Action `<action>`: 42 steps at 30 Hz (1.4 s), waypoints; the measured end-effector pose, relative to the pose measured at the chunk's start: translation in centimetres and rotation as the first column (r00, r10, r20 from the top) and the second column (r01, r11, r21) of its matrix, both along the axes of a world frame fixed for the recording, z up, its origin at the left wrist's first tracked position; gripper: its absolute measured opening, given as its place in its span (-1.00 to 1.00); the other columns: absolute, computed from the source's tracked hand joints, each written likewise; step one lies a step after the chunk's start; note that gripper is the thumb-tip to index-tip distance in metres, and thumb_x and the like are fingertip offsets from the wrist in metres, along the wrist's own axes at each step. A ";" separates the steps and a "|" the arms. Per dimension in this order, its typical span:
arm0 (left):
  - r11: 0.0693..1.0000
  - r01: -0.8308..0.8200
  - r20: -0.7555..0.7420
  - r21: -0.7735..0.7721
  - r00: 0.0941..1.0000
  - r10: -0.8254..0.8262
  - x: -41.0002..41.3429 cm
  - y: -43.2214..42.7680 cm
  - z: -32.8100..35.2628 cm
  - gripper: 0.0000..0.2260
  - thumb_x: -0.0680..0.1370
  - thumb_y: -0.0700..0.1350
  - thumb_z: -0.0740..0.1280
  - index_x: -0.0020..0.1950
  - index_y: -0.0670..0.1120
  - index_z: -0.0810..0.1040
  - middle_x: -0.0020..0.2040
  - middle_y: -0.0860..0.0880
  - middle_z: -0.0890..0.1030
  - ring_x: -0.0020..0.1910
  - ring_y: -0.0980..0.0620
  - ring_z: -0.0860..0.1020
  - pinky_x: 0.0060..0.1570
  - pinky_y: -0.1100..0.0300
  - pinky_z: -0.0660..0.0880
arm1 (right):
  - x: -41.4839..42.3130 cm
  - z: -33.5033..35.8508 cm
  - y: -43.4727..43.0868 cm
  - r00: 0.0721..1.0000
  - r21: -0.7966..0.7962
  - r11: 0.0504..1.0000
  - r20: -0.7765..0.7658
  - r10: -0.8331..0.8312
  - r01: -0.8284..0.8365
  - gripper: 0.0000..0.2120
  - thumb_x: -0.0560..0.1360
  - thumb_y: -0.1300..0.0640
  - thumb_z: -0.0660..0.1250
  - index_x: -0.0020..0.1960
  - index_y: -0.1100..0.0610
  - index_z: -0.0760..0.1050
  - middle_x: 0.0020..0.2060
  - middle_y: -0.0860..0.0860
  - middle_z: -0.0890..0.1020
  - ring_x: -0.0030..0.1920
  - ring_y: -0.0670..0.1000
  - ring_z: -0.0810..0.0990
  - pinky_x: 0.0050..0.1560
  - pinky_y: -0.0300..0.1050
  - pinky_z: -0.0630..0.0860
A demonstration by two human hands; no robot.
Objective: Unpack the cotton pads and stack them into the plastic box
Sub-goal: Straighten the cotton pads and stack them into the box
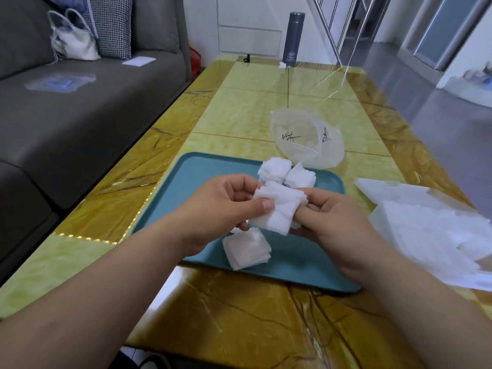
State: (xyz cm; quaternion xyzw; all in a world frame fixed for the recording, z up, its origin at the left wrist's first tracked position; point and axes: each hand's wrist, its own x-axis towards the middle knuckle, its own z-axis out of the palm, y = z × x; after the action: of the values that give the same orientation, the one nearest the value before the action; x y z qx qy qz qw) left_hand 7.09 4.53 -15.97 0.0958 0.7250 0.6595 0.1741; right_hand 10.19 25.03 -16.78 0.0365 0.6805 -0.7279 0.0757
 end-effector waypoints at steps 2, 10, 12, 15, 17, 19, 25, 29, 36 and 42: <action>1.000 -0.005 -0.021 -0.019 1.000 0.005 0.0 0.2 0.0 -0.91 0.56 -0.23 0.48 0.05 -0.11 0.67 -0.11 -0.03 0.73 -0.20 0.07 0.59 -0.25 0.17 0.48 | 0.3 0.1 0.2 0.999 -0.011 0.999 -0.013 0.043 -0.043 -0.78 0.61 0.27 0.37 0.23 0.19 0.66 0.07 0.12 0.76 0.15 0.11 0.73 0.18 -0.02 0.67; 0.994 -0.060 -0.048 -0.086 0.997 0.056 0.0 1.4 -0.5 -0.89 0.54 -0.17 0.50 0.05 -0.14 0.67 -0.15 -0.03 0.69 -0.32 0.15 0.53 -0.32 0.27 0.47 | 0.6 0.4 0.7 0.995 -0.004 0.995 -0.015 0.102 -0.102 -0.78 0.63 0.25 0.35 0.23 0.15 0.68 0.06 0.12 0.77 0.15 0.10 0.73 0.16 -0.05 0.67; 0.991 -0.089 -0.053 -0.100 0.995 0.084 0.0 1.7 -0.6 -0.88 0.54 -0.16 0.51 0.03 -0.16 0.65 -0.18 -0.04 0.66 -0.37 0.17 0.51 -0.37 0.31 0.46 | 0.4 0.4 1.0 0.994 0.012 0.994 0.009 0.106 -0.106 -0.76 0.63 0.29 0.32 0.21 0.15 0.69 0.07 0.12 0.76 0.17 0.12 0.72 0.14 -0.03 0.67; 0.986 -0.137 -0.080 -0.090 0.988 0.130 0.1 1.9 -0.7 -0.88 0.53 -0.14 0.52 -0.02 -0.12 0.63 -0.22 -0.01 0.66 -0.37 0.16 0.53 -0.37 0.31 0.46 | 0.5 0.7 1.3 0.988 -0.029 0.988 0.002 0.153 -0.153 -0.75 0.53 0.22 0.43 0.20 0.11 0.70 0.09 0.13 0.75 0.18 0.11 0.71 0.17 0.06 0.65; 0.972 -0.181 -0.154 -0.146 0.975 0.159 -0.1 2.1 -0.9 -0.79 0.48 -0.08 0.57 0.04 -0.06 0.62 -0.21 0.01 0.66 -0.33 0.16 0.54 -0.32 0.28 0.48 | 0.6 0.4 1.3 0.987 0.025 0.988 -0.052 0.151 -0.150 -0.69 0.47 0.22 0.55 0.21 0.12 0.67 0.06 0.11 0.76 0.11 0.06 0.73 0.17 0.02 0.64; 0.943 -0.195 -0.253 -0.271 0.959 0.125 -0.2 2.2 -1.3 -0.68 0.43 -0.01 0.61 0.12 0.07 0.60 -0.19 0.04 0.65 -0.33 0.18 0.52 -0.29 0.29 0.48 | 0.6 -0.3 1.4 0.992 0.150 0.986 -0.093 0.087 -0.072 -0.69 0.48 0.33 0.52 0.19 0.12 0.65 -0.01 0.07 0.77 0.04 0.01 0.74 0.16 -0.05 0.63; 0.811 -0.181 -0.401 -0.556 0.913 -0.071 0.4 3.7 -2.0 -0.91 0.44 0.04 0.53 -0.10 0.12 0.66 -0.38 0.14 0.58 -0.41 0.24 0.47 -0.38 0.28 0.32 | 0.6 -1.3 2.3 0.989 0.489 0.870 -0.146 0.009 0.064 -0.71 0.51 0.29 0.46 0.12 -0.05 0.69 -0.04 -0.13 0.76 0.03 -0.12 0.71 0.19 -0.11 0.63; 0.760 -0.204 -0.381 -0.617 0.923 -0.061 0.6 4.5 -1.9 -0.86 0.42 0.09 0.52 -0.09 0.11 0.65 -0.39 0.12 0.56 -0.40 0.22 0.48 -0.37 0.22 0.30 | 0.6 -1.3 2.6 0.976 0.529 0.822 -0.151 -0.156 0.213 -0.65 0.48 0.27 0.50 0.23 0.03 0.67 0.04 -0.13 0.73 0.06 -0.20 0.69 0.24 -0.21 0.57; 0.696 -0.211 -0.369 -0.687 0.926 -0.083 0.5 4.5 -2.1 -0.78 0.40 0.19 0.52 -0.08 0.12 0.63 -0.33 0.11 0.57 -0.31 0.17 0.52 -0.37 0.19 0.31 | 0.6 -1.7 2.6 0.964 0.405 0.876 -0.060 -0.260 0.261 -0.70 0.48 0.28 0.49 0.18 0.05 0.70 -0.03 -0.11 0.76 -0.02 -0.24 0.71 0.14 -0.26 0.60; 0.705 -0.190 -0.390 -0.683 0.911 -0.131 0.5 4.8 -2.2 -0.76 0.39 0.18 0.50 -0.06 0.10 0.61 -0.29 0.09 0.62 -0.25 0.12 0.58 -0.27 0.12 0.51 | 0.7 -1.9 2.0 0.968 0.290 0.924 -0.032 -0.249 0.247 -0.68 0.49 0.37 0.45 0.16 0.07 0.68 -0.01 -0.03 0.77 0.06 -0.14 0.73 0.24 -0.13 0.61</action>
State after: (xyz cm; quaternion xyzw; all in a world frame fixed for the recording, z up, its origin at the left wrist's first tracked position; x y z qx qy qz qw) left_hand 7.57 9.38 -18.21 0.1459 0.9429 0.2979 0.0304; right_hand 10.86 27.01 -18.69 0.1351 0.7702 -0.6230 -0.0211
